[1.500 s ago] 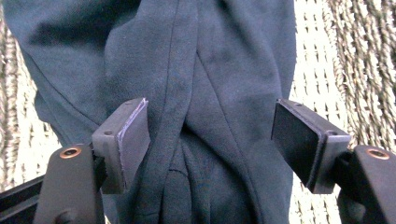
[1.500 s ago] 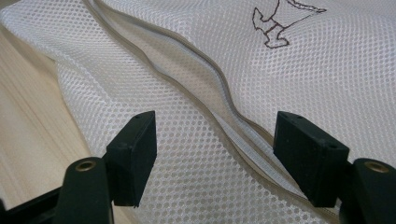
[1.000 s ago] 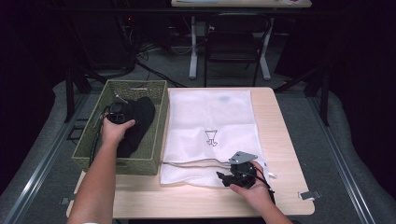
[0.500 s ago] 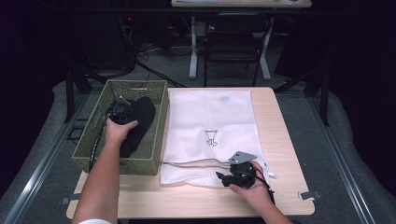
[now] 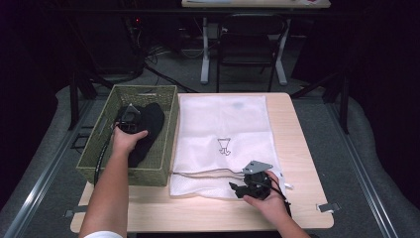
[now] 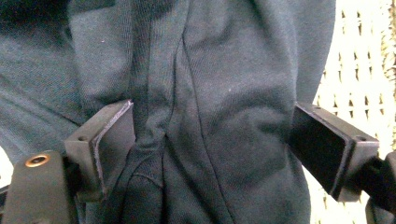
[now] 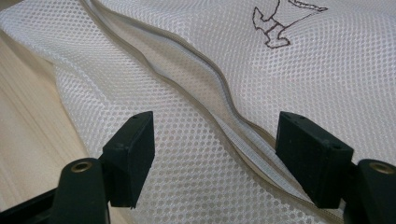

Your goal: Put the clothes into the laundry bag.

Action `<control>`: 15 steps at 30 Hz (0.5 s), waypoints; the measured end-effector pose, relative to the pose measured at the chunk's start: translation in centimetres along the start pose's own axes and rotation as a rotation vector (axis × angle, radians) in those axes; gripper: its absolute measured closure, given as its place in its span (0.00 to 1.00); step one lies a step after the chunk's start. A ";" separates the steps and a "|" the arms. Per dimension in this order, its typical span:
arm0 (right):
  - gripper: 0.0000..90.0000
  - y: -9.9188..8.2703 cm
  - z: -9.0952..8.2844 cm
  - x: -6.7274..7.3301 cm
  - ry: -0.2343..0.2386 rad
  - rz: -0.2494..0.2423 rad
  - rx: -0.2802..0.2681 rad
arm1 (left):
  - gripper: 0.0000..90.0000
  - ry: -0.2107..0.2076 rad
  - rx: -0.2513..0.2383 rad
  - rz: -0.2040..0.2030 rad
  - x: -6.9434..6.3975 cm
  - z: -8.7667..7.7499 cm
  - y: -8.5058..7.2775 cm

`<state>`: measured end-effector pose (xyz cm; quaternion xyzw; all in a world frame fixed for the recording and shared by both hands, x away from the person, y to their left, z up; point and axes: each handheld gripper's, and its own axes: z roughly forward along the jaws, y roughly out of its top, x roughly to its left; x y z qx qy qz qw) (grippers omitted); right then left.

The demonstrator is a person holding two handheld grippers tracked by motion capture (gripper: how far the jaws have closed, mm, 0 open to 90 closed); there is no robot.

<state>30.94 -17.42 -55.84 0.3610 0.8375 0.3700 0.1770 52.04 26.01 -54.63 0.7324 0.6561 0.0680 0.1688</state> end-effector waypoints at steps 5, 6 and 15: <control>0.31 0.0 0.0 -0.1 0.001 0.002 0.002 | 0.17 0.022 0.010 0.030 -0.1 0.2 -0.1; 0.31 0.0 0.0 -0.1 0.001 0.002 0.003 | 0.16 0.028 0.014 0.030 -0.2 0.2 -0.1; 0.31 0.0 0.0 -0.1 0.002 0.003 0.003 | 0.16 0.070 0.031 0.060 -0.4 0.5 -0.3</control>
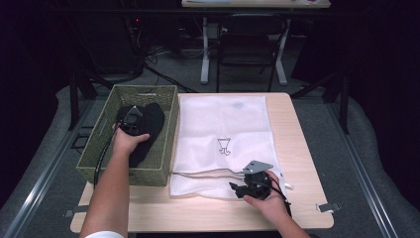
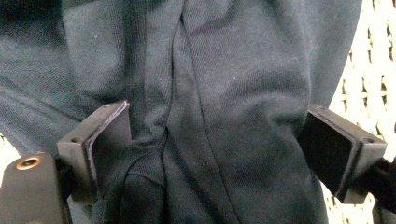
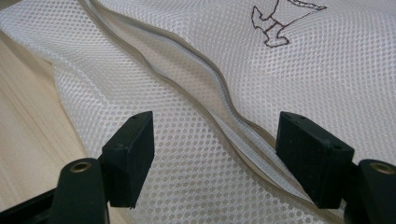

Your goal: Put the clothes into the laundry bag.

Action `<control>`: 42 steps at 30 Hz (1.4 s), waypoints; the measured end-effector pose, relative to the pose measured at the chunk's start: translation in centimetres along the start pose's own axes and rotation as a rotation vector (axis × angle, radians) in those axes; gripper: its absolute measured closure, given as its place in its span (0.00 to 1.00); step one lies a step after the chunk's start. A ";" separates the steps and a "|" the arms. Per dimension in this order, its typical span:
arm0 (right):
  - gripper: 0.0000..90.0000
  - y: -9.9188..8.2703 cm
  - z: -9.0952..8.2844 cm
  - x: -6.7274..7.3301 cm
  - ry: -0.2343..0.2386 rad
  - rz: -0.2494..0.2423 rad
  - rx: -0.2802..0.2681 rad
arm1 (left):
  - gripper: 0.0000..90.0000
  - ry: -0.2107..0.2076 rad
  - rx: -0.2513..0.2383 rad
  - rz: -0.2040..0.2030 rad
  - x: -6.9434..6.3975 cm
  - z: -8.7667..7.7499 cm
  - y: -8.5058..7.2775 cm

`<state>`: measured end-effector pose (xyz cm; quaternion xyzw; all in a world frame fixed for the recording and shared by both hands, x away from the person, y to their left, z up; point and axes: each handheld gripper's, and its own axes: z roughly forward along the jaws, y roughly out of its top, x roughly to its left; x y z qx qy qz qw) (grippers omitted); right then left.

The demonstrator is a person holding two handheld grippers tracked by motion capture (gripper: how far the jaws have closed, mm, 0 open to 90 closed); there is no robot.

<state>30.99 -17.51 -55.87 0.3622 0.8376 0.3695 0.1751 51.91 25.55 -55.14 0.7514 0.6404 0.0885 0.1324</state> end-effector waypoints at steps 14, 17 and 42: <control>0.31 -0.1 -0.2 -0.4 -0.010 0.011 -0.007 | 0.25 0.038 0.002 0.026 0.0 -0.1 -0.2; 0.31 -0.1 -0.2 -0.4 -0.011 0.016 -0.007 | 0.32 0.048 0.002 0.024 0.0 -0.2 -0.2; 0.31 -0.2 -0.4 -0.6 -0.023 0.018 -0.016 | 0.75 0.085 -0.013 0.007 0.6 -0.9 -0.4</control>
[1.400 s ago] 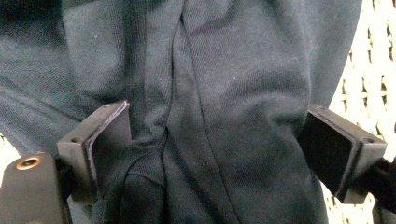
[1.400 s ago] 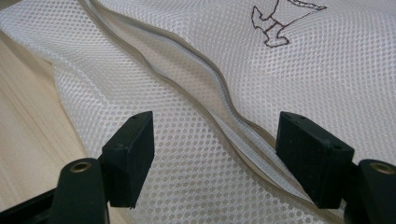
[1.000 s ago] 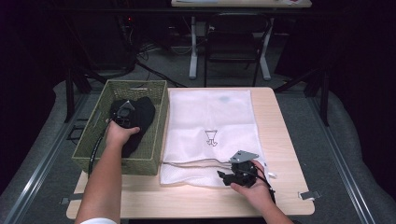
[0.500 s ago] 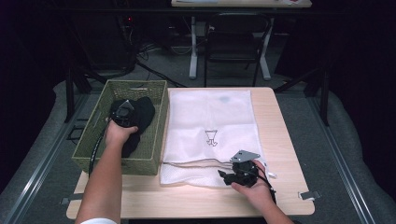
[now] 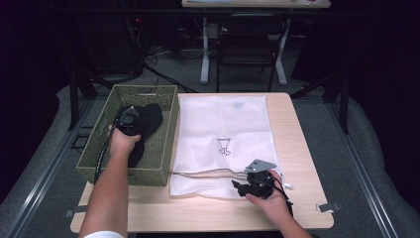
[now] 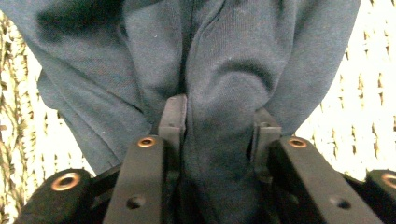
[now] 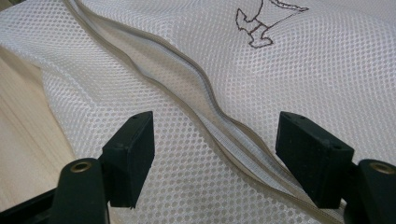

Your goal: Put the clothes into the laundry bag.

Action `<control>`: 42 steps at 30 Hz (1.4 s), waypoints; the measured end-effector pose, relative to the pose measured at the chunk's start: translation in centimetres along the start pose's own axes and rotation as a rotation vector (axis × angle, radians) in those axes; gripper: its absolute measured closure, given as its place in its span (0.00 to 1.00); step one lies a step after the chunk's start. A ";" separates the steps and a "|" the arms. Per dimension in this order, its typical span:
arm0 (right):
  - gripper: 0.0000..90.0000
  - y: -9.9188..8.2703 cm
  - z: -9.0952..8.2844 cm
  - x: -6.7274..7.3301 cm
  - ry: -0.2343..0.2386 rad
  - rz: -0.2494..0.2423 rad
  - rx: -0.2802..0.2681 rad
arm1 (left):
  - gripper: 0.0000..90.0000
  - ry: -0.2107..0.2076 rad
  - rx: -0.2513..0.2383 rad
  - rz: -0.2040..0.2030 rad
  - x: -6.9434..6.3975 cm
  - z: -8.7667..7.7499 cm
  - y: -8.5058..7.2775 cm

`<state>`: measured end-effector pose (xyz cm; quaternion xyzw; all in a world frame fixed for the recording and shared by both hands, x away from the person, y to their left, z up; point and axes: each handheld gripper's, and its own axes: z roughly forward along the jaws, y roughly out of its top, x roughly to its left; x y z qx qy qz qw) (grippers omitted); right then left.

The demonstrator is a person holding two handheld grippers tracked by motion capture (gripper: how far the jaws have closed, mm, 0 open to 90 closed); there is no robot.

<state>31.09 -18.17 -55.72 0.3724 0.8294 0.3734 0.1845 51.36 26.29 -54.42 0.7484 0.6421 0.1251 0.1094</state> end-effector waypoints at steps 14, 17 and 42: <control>0.32 0.1 -0.2 0.0 -0.005 -0.008 -0.005 | 0.84 0.000 0.006 -0.024 0.2 -0.4 0.2; 0.32 0.1 -0.2 0.1 -0.007 -0.010 -0.009 | 0.84 0.001 0.009 -0.025 0.1 -0.8 0.3; 0.34 0.2 -0.2 0.4 0.004 -0.042 -0.010 | 0.85 0.002 -0.071 -0.021 1.0 -3.7 0.4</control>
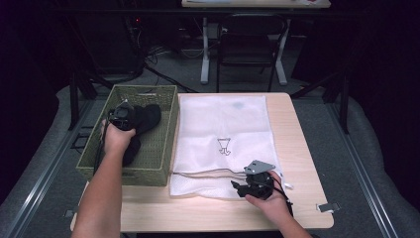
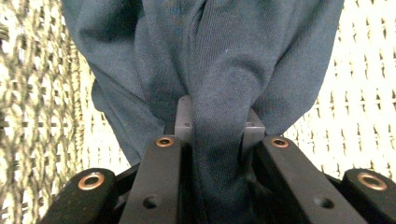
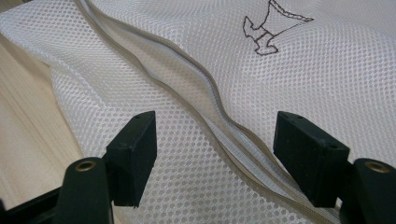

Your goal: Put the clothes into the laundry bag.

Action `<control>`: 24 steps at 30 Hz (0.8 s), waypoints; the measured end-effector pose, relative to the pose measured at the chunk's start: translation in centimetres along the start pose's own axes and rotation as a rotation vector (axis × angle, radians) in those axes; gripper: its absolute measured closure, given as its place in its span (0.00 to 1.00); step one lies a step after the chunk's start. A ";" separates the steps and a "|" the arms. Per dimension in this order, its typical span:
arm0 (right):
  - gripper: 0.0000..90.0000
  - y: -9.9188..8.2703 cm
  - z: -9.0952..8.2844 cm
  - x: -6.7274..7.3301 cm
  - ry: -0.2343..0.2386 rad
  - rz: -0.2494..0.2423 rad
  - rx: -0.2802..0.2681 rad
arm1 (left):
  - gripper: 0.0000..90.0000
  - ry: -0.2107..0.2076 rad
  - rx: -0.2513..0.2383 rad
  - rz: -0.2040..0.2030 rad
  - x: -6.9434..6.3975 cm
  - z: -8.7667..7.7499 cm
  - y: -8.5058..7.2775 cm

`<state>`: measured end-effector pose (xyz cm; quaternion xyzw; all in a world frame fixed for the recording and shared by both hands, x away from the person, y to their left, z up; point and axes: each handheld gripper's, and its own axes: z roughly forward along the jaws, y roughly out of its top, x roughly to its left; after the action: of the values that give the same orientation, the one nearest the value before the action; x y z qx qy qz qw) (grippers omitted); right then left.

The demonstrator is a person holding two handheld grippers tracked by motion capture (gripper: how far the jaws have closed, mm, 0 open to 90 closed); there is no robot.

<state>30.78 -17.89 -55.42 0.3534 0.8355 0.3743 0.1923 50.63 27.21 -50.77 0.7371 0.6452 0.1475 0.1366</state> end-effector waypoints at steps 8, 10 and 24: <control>0.34 0.0 0.0 0.1 -0.002 -0.003 -0.002 | 0.85 -0.004 -0.029 -0.009 0.7 -0.9 -0.2; 0.34 0.0 0.0 0.1 -0.002 -0.003 -0.002 | 0.85 -0.009 -0.038 -0.018 1.0 -1.3 -0.2; 0.34 0.0 0.0 0.1 -0.001 -0.015 -0.001 | 0.85 -0.030 -0.062 -0.030 2.3 -3.0 -0.5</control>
<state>30.75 -17.85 -55.37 0.3472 0.8379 0.3730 0.1955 49.30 29.60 -48.07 0.7251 0.6490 0.1540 0.1712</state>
